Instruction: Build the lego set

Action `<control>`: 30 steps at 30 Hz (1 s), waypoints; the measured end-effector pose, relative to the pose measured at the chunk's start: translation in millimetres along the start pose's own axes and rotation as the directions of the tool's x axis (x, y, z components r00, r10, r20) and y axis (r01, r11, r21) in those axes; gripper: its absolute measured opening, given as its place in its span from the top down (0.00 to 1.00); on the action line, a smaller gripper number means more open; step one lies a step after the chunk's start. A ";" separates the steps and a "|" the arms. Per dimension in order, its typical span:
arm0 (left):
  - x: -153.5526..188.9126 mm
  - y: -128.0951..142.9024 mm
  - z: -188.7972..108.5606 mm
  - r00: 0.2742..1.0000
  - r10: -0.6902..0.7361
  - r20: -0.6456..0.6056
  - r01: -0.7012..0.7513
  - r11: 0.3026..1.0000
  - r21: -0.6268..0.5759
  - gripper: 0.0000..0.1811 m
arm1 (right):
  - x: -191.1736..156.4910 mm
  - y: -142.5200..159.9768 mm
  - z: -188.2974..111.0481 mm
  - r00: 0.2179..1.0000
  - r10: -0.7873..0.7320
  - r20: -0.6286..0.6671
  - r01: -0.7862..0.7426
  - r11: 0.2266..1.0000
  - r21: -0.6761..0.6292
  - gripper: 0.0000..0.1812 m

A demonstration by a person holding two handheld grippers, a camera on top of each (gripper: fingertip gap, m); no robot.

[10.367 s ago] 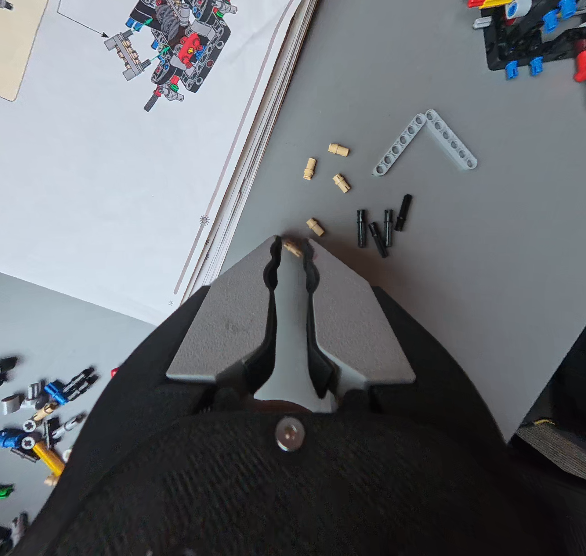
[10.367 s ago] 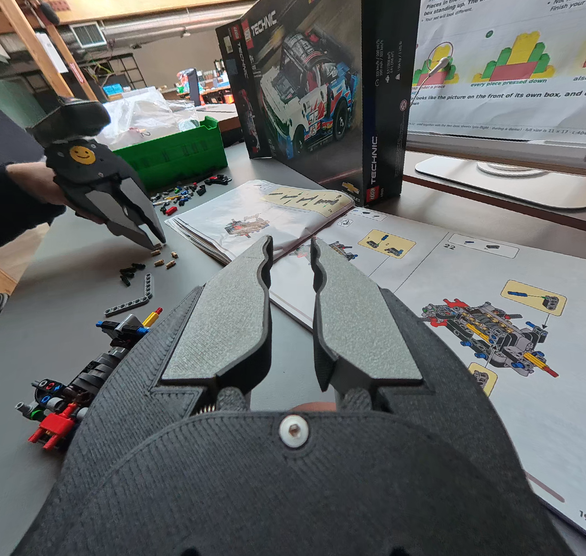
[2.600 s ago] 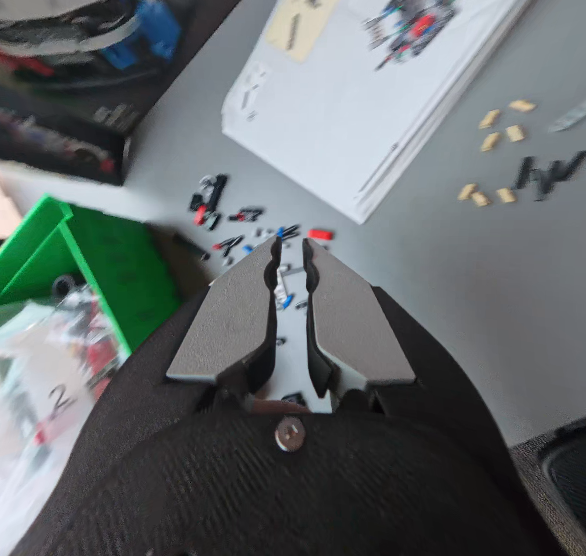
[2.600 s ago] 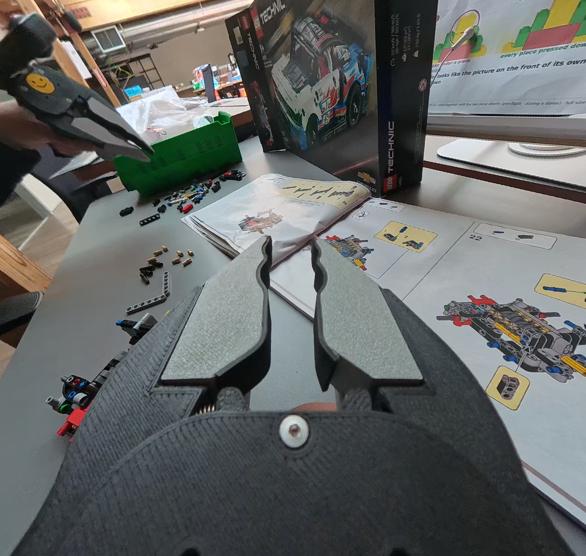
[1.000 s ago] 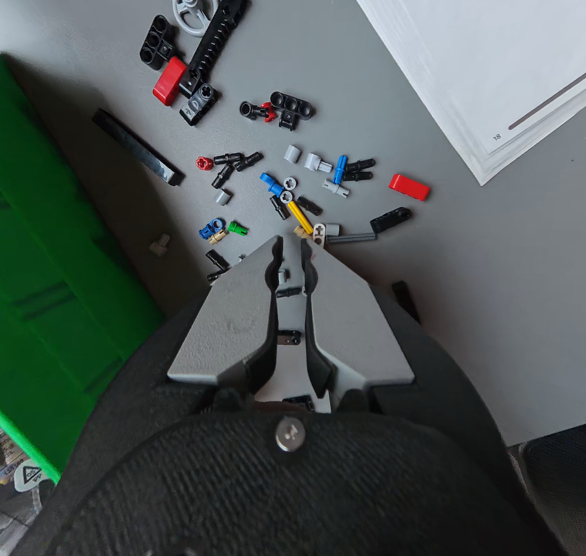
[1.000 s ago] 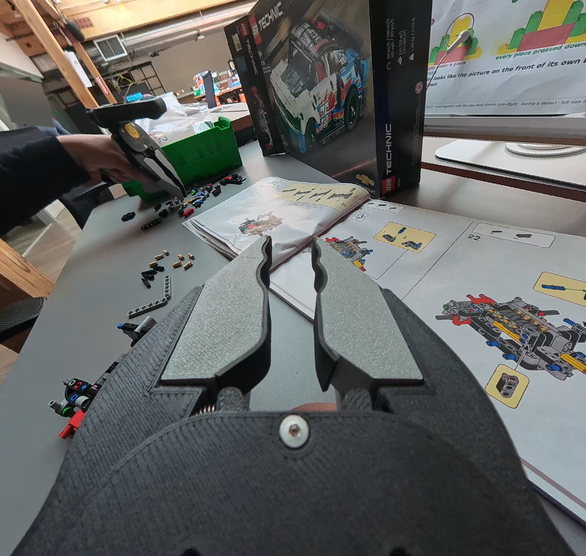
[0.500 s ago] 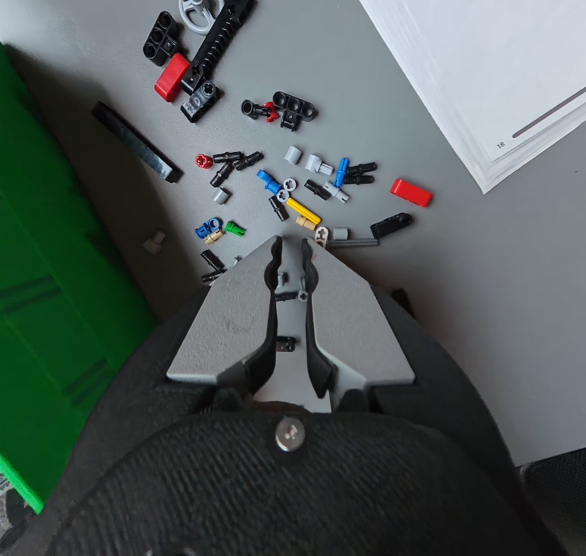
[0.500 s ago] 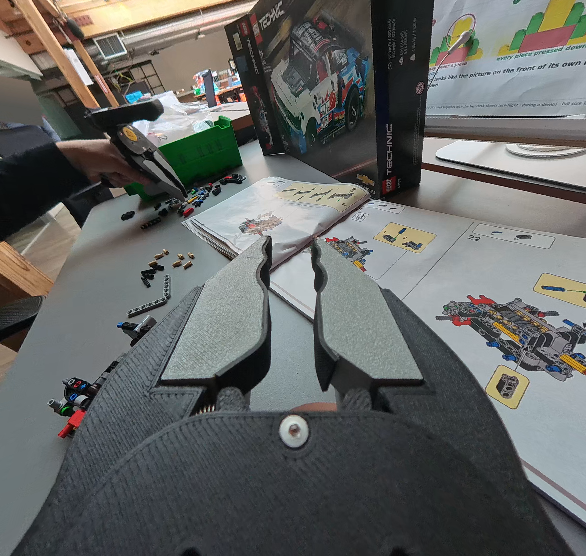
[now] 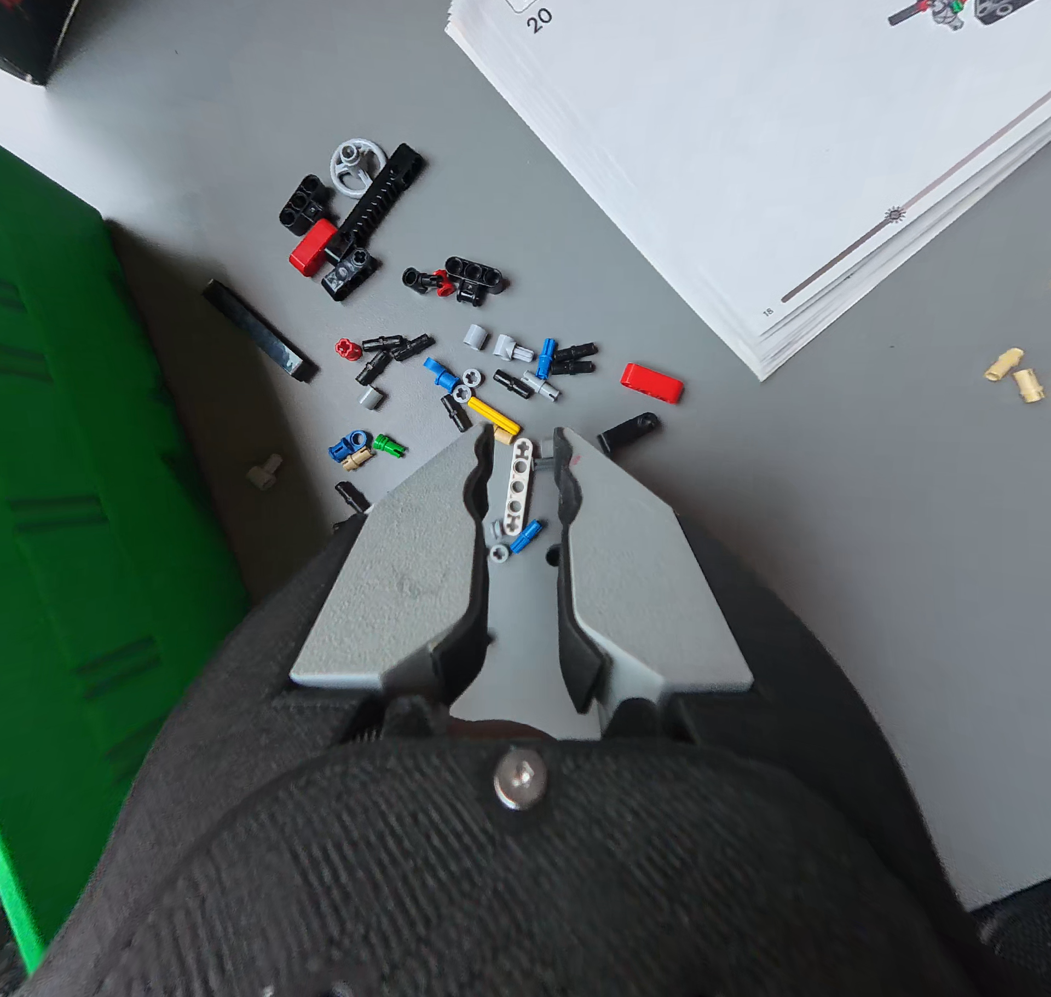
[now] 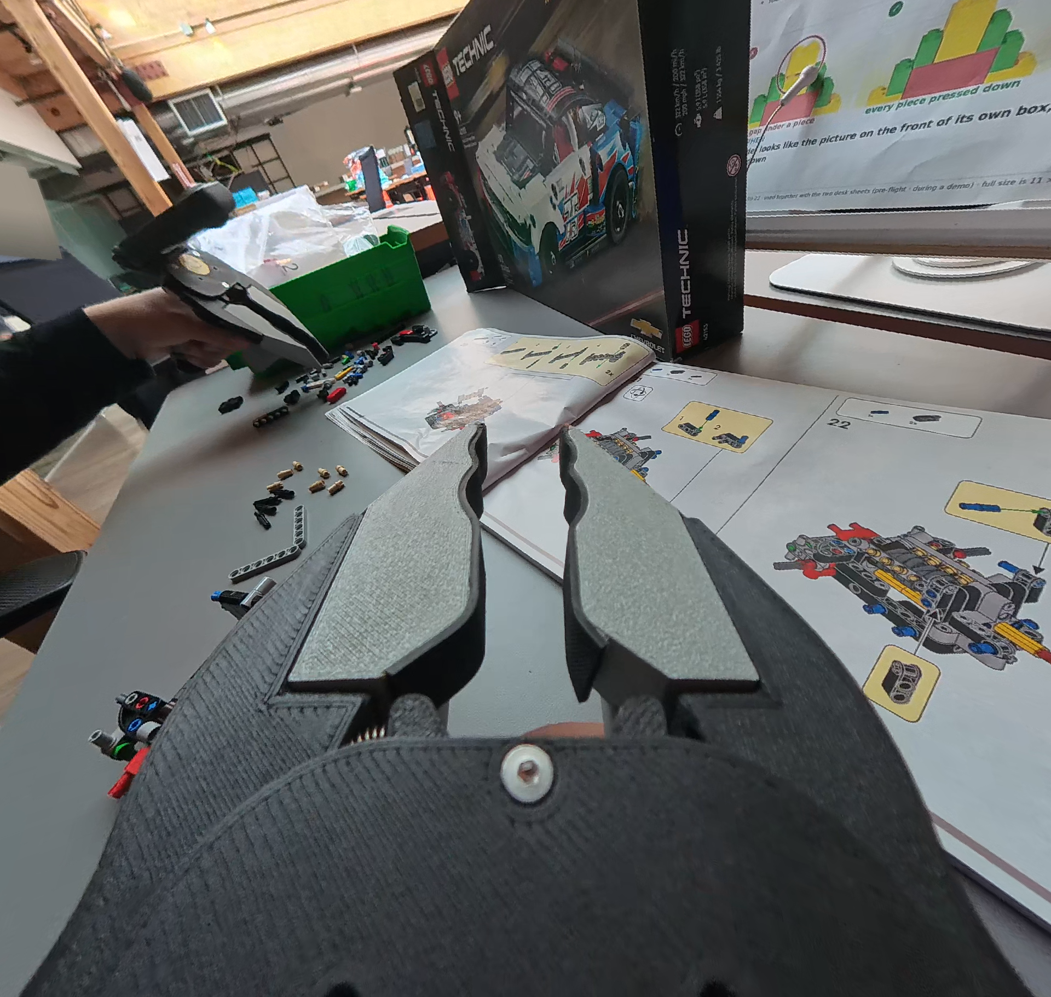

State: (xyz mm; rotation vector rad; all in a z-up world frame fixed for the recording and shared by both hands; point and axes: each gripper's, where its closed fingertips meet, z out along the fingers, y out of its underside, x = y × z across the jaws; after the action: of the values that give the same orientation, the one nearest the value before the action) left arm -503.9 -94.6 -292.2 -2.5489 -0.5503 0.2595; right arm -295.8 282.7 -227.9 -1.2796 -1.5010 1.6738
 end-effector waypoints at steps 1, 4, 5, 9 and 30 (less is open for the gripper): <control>-0.7 1.2 -0.9 1.000 0.013 0.001 -0.013 1.000 -0.005 0.90 | 0.3 -0.1 -0.1 1.000 0.002 -0.001 -0.002 1.000 0.001 0.88; -3.4 4.8 -3.1 0.998 0.061 -0.003 -0.061 0.998 -0.026 0.90 | 1.2 -0.6 -0.4 1.000 0.008 -0.003 -0.008 1.000 0.004 0.88; -3.3 4.9 -3.9 0.996 0.083 -0.011 -0.083 0.996 -0.029 0.91 | 1.2 -0.7 -0.5 1.000 0.009 -0.003 -0.009 1.000 0.006 0.88; -7.4 1.7 -4.6 0.993 0.115 -0.032 -0.116 0.993 -0.036 0.93 | 0.1 -0.1 -0.1 1.000 0.003 0.002 -0.003 1.000 0.001 0.88; -15.7 8.8 21.1 0.986 0.142 -0.083 -0.156 0.968 -0.198 0.92 | -1.8 0.9 0.7 1.000 -0.004 0.012 0.004 1.000 -0.008 0.88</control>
State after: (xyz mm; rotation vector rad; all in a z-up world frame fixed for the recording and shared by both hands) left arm -521.1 -98.9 -313.5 -2.7919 -0.3763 0.1752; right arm -295.5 280.6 -228.3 -1.2726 -1.5174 1.6773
